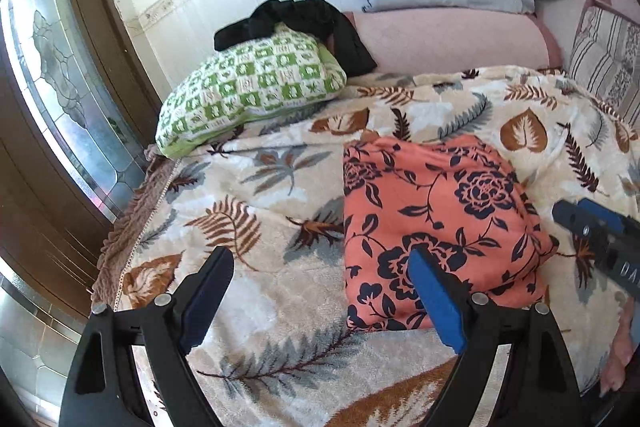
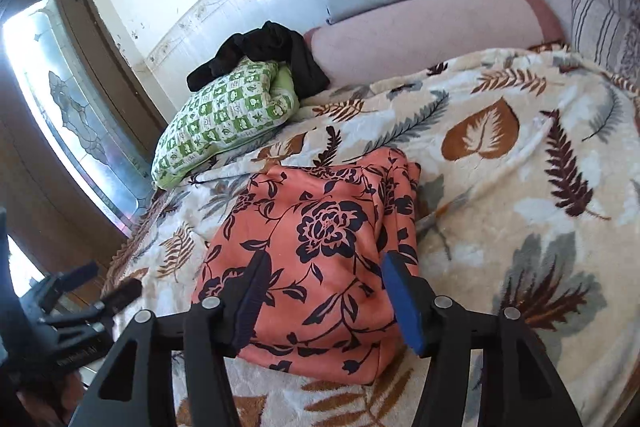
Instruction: Fold small clothes
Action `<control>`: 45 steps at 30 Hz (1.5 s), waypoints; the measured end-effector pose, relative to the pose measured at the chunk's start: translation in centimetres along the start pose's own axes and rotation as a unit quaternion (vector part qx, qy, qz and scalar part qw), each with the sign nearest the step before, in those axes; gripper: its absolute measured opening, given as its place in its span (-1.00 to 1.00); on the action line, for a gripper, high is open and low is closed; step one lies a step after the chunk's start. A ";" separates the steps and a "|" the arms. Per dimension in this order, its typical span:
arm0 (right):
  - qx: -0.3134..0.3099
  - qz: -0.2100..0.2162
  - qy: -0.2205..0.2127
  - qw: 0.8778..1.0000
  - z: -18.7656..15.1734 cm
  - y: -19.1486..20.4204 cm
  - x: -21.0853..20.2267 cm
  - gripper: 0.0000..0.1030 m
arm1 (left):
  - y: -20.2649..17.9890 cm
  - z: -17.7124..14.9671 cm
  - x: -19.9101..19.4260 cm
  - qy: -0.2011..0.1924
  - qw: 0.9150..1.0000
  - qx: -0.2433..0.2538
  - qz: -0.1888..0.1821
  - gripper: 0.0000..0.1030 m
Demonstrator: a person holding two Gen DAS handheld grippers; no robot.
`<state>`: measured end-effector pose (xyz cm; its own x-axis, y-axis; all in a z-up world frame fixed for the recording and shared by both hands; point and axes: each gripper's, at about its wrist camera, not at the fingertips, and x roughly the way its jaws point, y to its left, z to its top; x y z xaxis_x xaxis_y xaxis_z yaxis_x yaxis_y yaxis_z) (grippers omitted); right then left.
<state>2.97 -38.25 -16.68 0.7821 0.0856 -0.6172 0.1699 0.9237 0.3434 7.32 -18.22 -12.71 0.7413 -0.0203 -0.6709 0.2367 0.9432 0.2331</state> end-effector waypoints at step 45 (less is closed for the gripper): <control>-0.072 -0.045 -0.103 0.991 -1.9 13.4 -14.6 0.39 | 13.5 -1.5 -12.7 -0.120 0.981 -0.150 0.036 0.96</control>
<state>-7.29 -26.38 -4.44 0.8762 -0.0630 -0.4779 0.1681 0.9691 0.1805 0.15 -4.76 -2.09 0.8847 0.0064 -0.4661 0.0092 0.9995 0.0310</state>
